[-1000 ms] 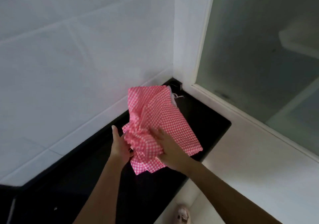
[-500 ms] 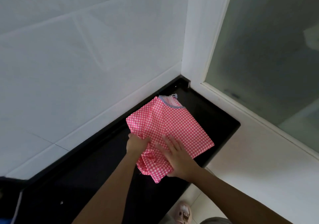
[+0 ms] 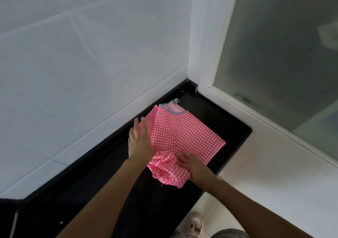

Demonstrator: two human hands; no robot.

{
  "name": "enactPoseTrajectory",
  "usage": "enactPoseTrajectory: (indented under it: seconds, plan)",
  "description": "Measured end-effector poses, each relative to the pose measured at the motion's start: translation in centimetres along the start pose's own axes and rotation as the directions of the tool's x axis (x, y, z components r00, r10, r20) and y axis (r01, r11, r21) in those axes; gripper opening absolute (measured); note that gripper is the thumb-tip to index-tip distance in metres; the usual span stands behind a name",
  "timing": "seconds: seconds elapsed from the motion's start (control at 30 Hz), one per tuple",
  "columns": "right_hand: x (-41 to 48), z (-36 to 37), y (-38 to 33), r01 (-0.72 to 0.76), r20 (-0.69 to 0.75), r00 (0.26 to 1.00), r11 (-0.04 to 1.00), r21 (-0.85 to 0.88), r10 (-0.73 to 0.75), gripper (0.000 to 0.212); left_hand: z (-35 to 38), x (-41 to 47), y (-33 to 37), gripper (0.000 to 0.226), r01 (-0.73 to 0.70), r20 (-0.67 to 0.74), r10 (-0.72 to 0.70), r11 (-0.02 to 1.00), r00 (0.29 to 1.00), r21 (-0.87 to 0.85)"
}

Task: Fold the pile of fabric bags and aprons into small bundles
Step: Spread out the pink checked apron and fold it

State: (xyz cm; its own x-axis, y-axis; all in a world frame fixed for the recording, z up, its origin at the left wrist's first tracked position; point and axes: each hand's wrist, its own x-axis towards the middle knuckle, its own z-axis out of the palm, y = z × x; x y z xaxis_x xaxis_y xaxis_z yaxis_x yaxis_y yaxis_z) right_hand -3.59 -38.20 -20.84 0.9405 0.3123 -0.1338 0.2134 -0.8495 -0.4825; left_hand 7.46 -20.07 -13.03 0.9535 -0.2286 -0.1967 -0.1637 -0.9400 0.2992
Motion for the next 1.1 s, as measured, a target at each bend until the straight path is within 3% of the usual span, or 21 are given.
enactPoseTrajectory:
  seconds: [0.07,0.1,0.17,0.23,0.33,0.4,0.47,0.5,0.57,0.63,0.7,0.8,0.87,0.93,0.97,1.0,1.1]
  plan:
    - [-1.3,-2.2,0.6,-0.091,0.022,0.996,0.942,0.324,0.089,0.058,-2.1,-0.2,0.2,0.075,-0.388,0.133,0.368,0.906,0.920,0.172]
    - [-2.3,-3.3,0.9,-0.150,0.033,0.988,0.869,0.471,0.152,0.047,-2.7,-0.6,0.2,0.064,-0.499,0.261,0.456,0.857,0.851,0.129]
    - [-4.2,-5.1,1.5,-0.165,-0.002,0.971,0.680,0.715,0.238,0.044,-3.5,-1.6,0.5,0.070,-0.445,0.517,0.429,0.890,0.741,-0.100]
    - [-5.6,-6.1,2.6,-0.240,0.019,0.919,0.522,0.819,0.393,0.067,-3.3,-2.2,0.9,0.085,-0.308,0.640,0.389,0.921,0.663,-0.240]
    - [-5.8,-5.7,5.1,-0.369,0.163,0.852,0.348,0.862,0.498,0.062,-2.4,-1.6,2.0,0.089,-0.347,0.665,0.356,0.925,0.657,-0.152]
    - [-5.4,-5.7,5.2,-0.345,0.222,0.816,0.143,0.928,0.534,0.044,-2.2,-0.3,3.1,0.066,-0.395,0.653,0.342,0.916,0.676,-0.070]
    - [-4.9,-5.6,4.7,-0.287,0.217,0.807,0.042,0.957,0.550,0.037,-2.1,1.4,4.1,0.040,-0.373,0.670,0.286,0.928,0.685,-0.015]
    - [-4.8,-5.7,4.4,-0.247,0.200,0.804,0.009,0.969,0.560,0.040,-1.9,2.4,4.2,0.039,-0.339,0.699,0.244,0.941,0.672,-0.003]
    - [-4.9,-5.6,4.2,-0.152,0.154,0.846,-0.046,0.987,0.511,0.071,-1.8,4.3,4.3,0.055,-0.256,0.765,0.146,0.966,0.627,0.026]
    - [-5.2,-6.0,4.3,-0.134,0.121,0.892,-0.002,0.991,0.435,0.100,-1.5,6.2,4.1,0.082,-0.105,0.826,0.078,0.994,0.558,-0.023]
    - [-5.1,-6.3,4.0,-0.175,0.085,0.915,0.197,0.965,0.394,0.114,-1.0,7.6,4.1,0.104,0.085,0.882,0.051,0.991,0.468,-0.102]
    - [-4.3,-6.4,2.6,-0.214,0.042,0.924,0.424,0.880,0.380,0.123,-0.6,8.6,5.2,0.097,0.041,0.889,0.035,0.997,0.456,-0.060]
    - [-3.9,-5.5,2.5,-0.258,-0.003,0.922,0.618,0.743,0.388,0.112,-0.4,9.1,5.9,0.088,-0.047,0.872,0.007,0.999,0.489,0.018]
    - [-3.5,-5.1,2.7,-0.286,-0.066,0.916,0.760,0.584,0.395,0.080,-0.1,9.7,6.2,0.090,-0.068,0.880,-0.028,0.995,0.475,0.069]
    - [-3.4,-4.9,2.8,-0.308,-0.089,0.897,0.755,0.579,0.434,0.061,0.1,9.9,6.1,0.094,-0.074,0.890,-0.035,0.994,0.455,0.077]
    - [-3.4,-4.9,2.9,-0.334,-0.100,0.851,0.678,0.655,0.515,0.043,0.1,9.9,6.0,0.098,-0.087,0.897,-0.033,0.993,0.440,0.079]
    - [-3.4,-5.5,2.5,-0.341,-0.011,0.664,0.316,0.886,0.748,0.030,0.0,9.6,5.5,0.103,-0.139,0.882,0.060,0.990,0.467,0.007]
